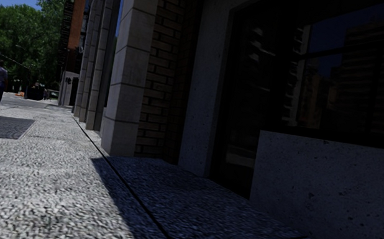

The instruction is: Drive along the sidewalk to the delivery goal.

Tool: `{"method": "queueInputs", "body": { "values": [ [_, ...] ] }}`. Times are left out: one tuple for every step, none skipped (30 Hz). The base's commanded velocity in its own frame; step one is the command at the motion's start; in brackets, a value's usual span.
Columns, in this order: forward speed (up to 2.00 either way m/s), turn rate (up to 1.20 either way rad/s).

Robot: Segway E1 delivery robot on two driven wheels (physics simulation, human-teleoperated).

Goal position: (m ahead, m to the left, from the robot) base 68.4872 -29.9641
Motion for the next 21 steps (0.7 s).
{"method": "queueInputs", "body": {
  "values": [
    [1.30, 0.92],
    [1.30, 0.90],
    [1.30, 0.89],
    [1.30, 0.89],
    [1.31, 0.86],
    [1.31, 0.85],
    [1.31, 0.84],
    [1.31, 0.84],
    [1.32, 0.84],
    [1.32, 0.84],
    [1.33, 0.84],
    [1.33, 0.84],
    [1.33, 0.84],
    [1.33, 0.83],
    [1.33, 0.83],
    [1.34, 0.81],
    [1.34, 0.36],
    [1.34, 0.00],
    [1.34, 0.00],
    [1.34, 0.00],
    [1.34, 0.00]
  ]
}}
